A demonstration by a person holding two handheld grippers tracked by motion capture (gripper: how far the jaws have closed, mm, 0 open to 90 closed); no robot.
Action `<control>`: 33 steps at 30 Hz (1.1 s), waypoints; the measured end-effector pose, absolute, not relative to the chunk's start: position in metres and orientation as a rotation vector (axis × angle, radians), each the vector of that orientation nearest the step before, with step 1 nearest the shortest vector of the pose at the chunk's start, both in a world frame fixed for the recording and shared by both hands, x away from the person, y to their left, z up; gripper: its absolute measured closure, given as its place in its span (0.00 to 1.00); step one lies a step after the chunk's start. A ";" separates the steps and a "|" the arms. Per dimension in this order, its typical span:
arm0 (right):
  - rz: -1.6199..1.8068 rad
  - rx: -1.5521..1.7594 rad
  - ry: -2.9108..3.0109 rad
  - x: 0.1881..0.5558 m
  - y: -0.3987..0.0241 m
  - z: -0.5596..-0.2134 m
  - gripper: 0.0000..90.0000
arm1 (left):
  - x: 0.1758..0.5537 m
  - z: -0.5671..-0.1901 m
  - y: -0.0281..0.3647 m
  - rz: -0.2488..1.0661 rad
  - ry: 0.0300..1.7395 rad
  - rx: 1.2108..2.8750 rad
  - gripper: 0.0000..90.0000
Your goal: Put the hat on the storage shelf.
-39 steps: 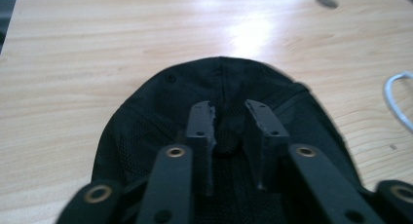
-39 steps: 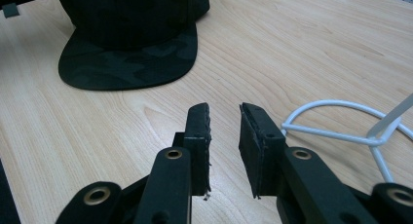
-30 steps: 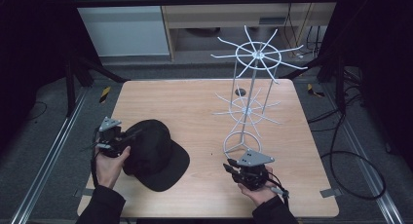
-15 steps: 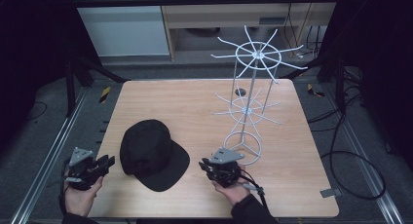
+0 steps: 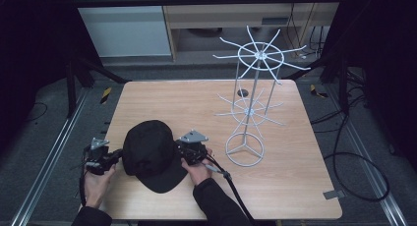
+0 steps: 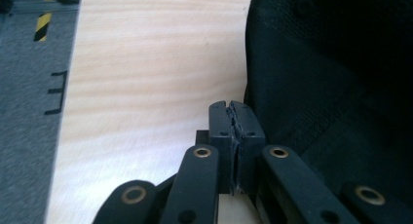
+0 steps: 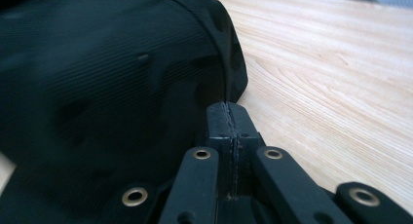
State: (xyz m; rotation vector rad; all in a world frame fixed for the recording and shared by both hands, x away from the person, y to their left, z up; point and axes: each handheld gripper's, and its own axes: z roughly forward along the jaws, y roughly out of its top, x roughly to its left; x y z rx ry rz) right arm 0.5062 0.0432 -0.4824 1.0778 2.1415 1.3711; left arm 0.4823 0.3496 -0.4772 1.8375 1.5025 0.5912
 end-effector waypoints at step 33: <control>1.196 1.082 2.344 0.510 -0.007 -0.493 1.00 | 0.468 -0.458 0.342 0.551 1.365 1.879 1.00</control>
